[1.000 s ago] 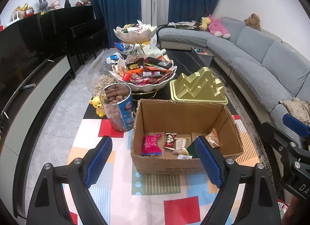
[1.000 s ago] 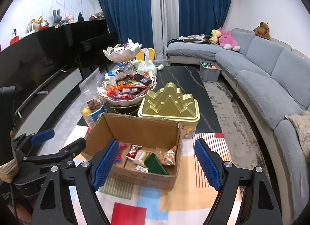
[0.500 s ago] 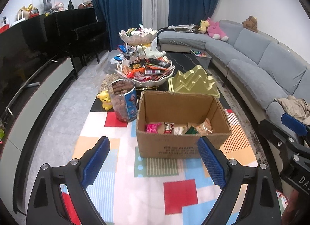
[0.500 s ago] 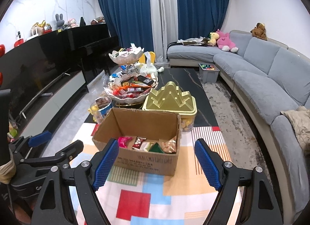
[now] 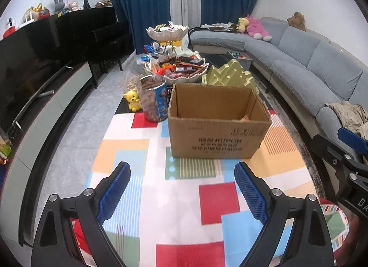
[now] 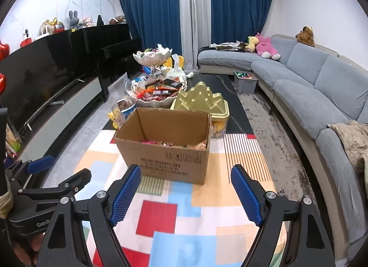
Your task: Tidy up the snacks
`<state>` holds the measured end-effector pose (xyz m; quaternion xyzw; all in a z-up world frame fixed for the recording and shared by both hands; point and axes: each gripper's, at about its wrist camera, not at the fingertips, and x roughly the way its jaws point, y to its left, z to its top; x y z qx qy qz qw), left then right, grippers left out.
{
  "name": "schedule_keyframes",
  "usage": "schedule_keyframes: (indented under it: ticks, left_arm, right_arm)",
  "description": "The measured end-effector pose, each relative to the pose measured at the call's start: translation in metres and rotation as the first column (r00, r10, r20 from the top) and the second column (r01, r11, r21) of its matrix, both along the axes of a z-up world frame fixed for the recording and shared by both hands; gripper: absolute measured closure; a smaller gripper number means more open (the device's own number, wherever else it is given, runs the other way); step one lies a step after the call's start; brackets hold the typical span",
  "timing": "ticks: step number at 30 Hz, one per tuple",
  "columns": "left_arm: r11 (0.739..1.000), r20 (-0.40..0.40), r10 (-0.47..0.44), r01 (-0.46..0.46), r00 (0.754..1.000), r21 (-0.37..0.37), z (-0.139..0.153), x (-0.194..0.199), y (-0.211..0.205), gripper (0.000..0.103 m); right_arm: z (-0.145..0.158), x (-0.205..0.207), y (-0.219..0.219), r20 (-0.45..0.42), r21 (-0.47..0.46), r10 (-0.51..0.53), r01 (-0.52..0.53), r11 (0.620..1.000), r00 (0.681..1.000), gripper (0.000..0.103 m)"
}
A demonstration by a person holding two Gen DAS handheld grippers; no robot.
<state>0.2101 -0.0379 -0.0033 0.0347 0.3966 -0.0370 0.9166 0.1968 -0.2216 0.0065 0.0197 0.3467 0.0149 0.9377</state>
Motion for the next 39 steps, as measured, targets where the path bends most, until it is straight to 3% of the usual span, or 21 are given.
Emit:
schedule_keyframes:
  ticks: [14, 21, 39]
  left_arm:
    - [0.999, -0.008, 0.016, -0.016, 1.0, 0.029, -0.025, -0.074, 0.006, 0.01]
    - [0.998, 0.012, 0.066, -0.066, 0.998, 0.022, -0.032, -0.116, 0.013, 0.01]
    - [0.994, 0.088, 0.104, -0.105, 0.991, 0.011, -0.021, -0.18, 0.023, 0.009]
  right_arm:
    - [-0.022, -0.071, 0.005, 0.007, -0.01, -0.001, 0.001, 1.0, 1.0, 0.022]
    - [-0.029, -0.105, 0.003, 0.011, -0.003, -0.01, 0.01, 1.0, 1.0, 0.022]
    - [-0.029, -0.161, 0.01, 0.033, -0.004, 0.011, -0.011, 1.0, 0.999, 0.022]
